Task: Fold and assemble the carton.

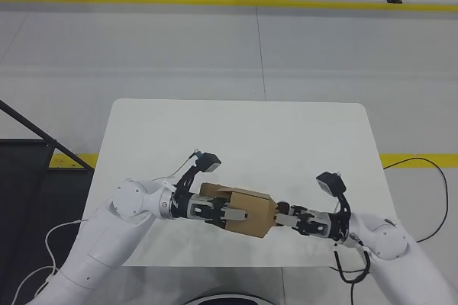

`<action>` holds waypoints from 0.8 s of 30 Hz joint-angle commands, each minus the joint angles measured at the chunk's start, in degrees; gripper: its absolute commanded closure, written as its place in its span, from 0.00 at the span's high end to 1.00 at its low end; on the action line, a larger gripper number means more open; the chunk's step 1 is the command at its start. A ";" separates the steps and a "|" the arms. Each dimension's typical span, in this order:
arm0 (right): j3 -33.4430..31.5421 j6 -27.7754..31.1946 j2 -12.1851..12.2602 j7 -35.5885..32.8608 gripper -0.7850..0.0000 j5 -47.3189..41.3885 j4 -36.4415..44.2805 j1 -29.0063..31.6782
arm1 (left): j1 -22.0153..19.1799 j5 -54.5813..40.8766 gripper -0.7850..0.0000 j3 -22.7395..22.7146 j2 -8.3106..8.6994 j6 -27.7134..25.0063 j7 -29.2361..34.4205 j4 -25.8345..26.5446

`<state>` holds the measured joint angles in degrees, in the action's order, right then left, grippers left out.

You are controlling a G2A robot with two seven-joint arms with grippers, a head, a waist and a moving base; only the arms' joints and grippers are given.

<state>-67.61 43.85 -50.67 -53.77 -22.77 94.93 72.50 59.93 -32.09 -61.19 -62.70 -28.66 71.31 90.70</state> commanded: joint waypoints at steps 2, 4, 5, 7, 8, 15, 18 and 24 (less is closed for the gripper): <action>-1.45 0.21 0.04 3.28 0.27 4.19 1.82 1.42 | -0.02 0.07 0.00 -0.03 0.00 -0.12 0.06 -0.01; -2.49 0.39 0.05 5.75 0.25 7.16 2.86 2.52 | -0.02 0.06 0.00 -0.05 0.00 -0.13 0.07 -0.02; -3.00 0.36 0.05 7.06 0.24 8.99 3.56 3.13 | -0.03 0.05 0.00 -0.05 0.00 -0.12 0.08 -0.03; -3.78 0.39 0.03 9.36 0.23 12.45 5.18 4.43 | -0.03 0.04 0.00 -0.07 0.00 -0.13 0.11 -0.05; -4.08 0.57 0.03 10.22 0.23 13.96 6.01 5.05 | -0.03 0.03 0.00 -0.08 0.00 -0.13 0.12 -0.06; -5.86 0.22 -0.03 14.91 0.22 21.42 9.67 8.37 | 0.17 -0.16 0.00 -0.36 0.06 -0.03 0.18 0.04; -6.11 1.08 -0.13 16.77 0.15 22.88 10.70 9.32 | 0.12 -0.06 0.00 -0.34 0.06 0.14 0.20 0.09; -6.68 0.50 -0.21 18.39 0.14 25.44 12.09 10.53 | -0.18 0.07 0.00 -0.03 -0.01 0.35 0.21 0.06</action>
<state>-74.23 44.79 -50.86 -35.66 2.13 106.72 82.84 59.80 -32.02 -61.25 -62.70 -28.32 71.50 90.80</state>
